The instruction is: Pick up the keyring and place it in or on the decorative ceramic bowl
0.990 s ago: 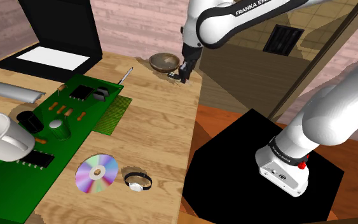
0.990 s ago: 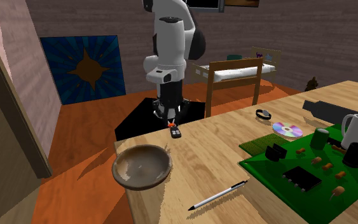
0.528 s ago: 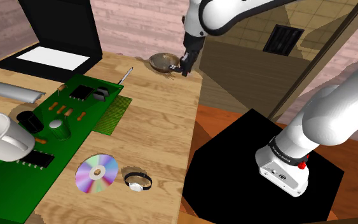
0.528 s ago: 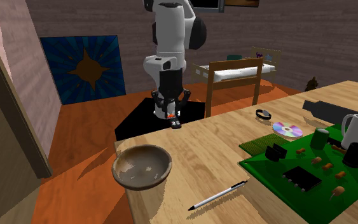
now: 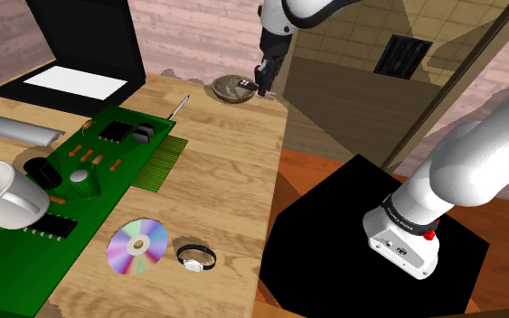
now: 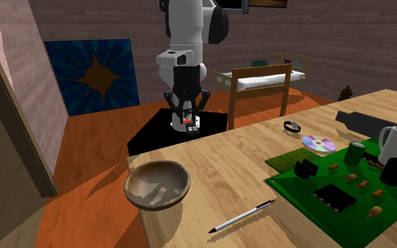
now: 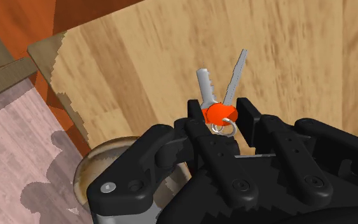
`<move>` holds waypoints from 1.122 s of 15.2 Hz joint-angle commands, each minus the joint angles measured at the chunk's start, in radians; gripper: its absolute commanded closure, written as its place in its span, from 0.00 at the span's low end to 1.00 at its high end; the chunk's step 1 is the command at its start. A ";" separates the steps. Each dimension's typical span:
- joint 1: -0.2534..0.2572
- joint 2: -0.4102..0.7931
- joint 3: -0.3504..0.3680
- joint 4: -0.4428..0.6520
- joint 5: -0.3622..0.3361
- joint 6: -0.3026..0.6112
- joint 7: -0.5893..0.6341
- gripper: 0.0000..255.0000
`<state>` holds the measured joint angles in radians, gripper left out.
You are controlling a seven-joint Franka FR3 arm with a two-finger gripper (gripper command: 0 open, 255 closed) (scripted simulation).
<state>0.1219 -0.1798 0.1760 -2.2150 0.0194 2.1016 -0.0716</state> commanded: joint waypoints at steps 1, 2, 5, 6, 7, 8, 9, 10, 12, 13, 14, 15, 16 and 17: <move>-0.011 0.063 -0.010 0.073 -0.012 -0.011 -0.013 1.00; -0.017 0.097 -0.015 0.113 -0.019 -0.017 -0.021 1.00; -0.032 0.201 -0.028 0.240 -0.035 -0.042 -0.042 1.00; -0.036 0.237 -0.033 0.286 -0.040 -0.052 -0.049 1.00; -0.040 0.273 -0.037 0.333 -0.045 -0.063 -0.056 1.00; -0.044 0.309 -0.041 0.381 -0.049 -0.076 -0.063 1.00; -0.047 0.346 -0.044 0.432 -0.053 -0.090 -0.069 1.00; -0.050 0.383 -0.048 0.485 -0.057 -0.105 -0.076 1.00; -0.055 0.461 -0.055 0.597 -0.063 -0.140 -0.089 1.00; -0.058 0.502 -0.058 0.656 -0.067 -0.159 -0.096 1.00; -0.058 0.503 -0.059 0.646 -0.067 -0.147 -0.096 1.00; -0.058 0.505 -0.059 0.635 -0.067 -0.134 -0.095 1.00; -0.058 0.507 -0.059 0.625 -0.068 -0.121 -0.095 1.00; -0.058 0.510 -0.059 0.615 -0.068 -0.109 -0.095 1.00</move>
<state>0.0625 0.3243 0.1164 -1.5984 -0.0477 1.9842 -0.1686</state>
